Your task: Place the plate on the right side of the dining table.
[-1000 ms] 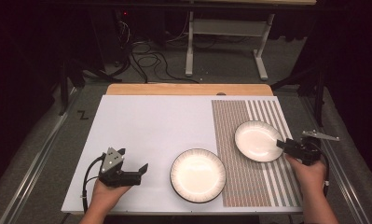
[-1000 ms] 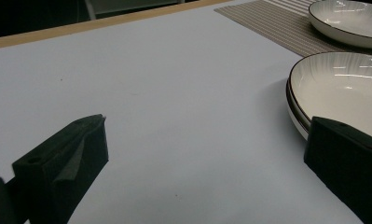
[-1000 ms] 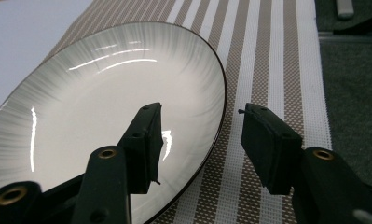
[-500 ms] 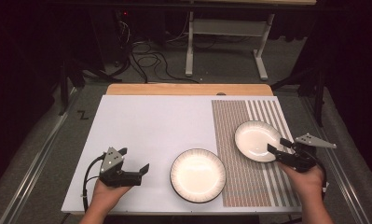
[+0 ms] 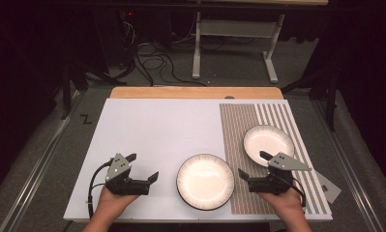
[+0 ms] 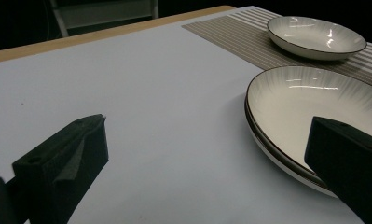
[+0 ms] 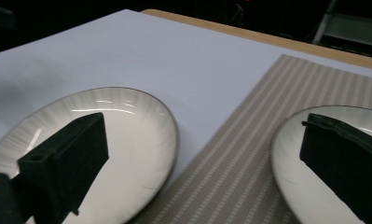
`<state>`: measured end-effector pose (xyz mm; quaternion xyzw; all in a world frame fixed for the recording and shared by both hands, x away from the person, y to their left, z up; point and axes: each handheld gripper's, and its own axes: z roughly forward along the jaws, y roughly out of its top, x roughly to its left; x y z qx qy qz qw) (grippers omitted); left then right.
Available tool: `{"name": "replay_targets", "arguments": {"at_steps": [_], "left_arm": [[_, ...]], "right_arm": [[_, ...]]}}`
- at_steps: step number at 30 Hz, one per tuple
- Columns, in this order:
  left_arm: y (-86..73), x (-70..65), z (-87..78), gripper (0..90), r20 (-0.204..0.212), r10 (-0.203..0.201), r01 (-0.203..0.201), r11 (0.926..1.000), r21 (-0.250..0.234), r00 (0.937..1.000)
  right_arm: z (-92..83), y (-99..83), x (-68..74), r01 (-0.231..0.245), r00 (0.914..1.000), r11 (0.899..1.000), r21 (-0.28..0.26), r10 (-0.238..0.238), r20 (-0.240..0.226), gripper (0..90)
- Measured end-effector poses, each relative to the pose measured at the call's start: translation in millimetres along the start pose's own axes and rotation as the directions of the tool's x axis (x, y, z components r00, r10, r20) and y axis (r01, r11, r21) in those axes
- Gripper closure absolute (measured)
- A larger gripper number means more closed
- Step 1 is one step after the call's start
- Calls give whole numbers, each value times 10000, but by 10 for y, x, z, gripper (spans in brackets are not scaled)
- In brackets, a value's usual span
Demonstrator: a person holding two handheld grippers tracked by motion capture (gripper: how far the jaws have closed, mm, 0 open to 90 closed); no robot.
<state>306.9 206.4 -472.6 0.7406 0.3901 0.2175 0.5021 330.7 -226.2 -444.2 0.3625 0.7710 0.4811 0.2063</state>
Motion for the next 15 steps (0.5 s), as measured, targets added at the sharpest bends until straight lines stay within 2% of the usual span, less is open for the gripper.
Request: {"name": "replay_targets", "arguments": {"at_steps": [4, 6, 7, 9, 13, 15], "left_arm": [[28, -69, -1, 3, 147, 135, -133, 9998, -129, 9998], [36, -90, 3, 3, 176, 186, -184, 9997, -146, 9997], [39, -97, 5, 3, 176, 201, -198, 9997, -140, 9996], [39, -100, 13, 3, 151, 198, -197, 9997, -106, 9997], [30, -92, 27, 3, 46, 124, -124, 9999, -41, 9999], [27, -84, 24, 3, 3, 61, -61, 10000, -51, 10000]], "right_arm": [[47, 7, 150, 220, 9987, 9994, -265, -232, -461, 2], [46, -1, 180, 459, 9975, 9985, -304, -474, -518, 2], [40, -9, 187, 433, 9976, 9986, -305, -449, -533, 2], [30, -24, 167, 479, 9971, 9982, -349, -499, -574, 2], [6, -50, 109, 278, 9976, 9988, -394, -302, -619, 2], [8, -58, 93, 381, 9970, 9985, -386, -406, -666, 2]]}}
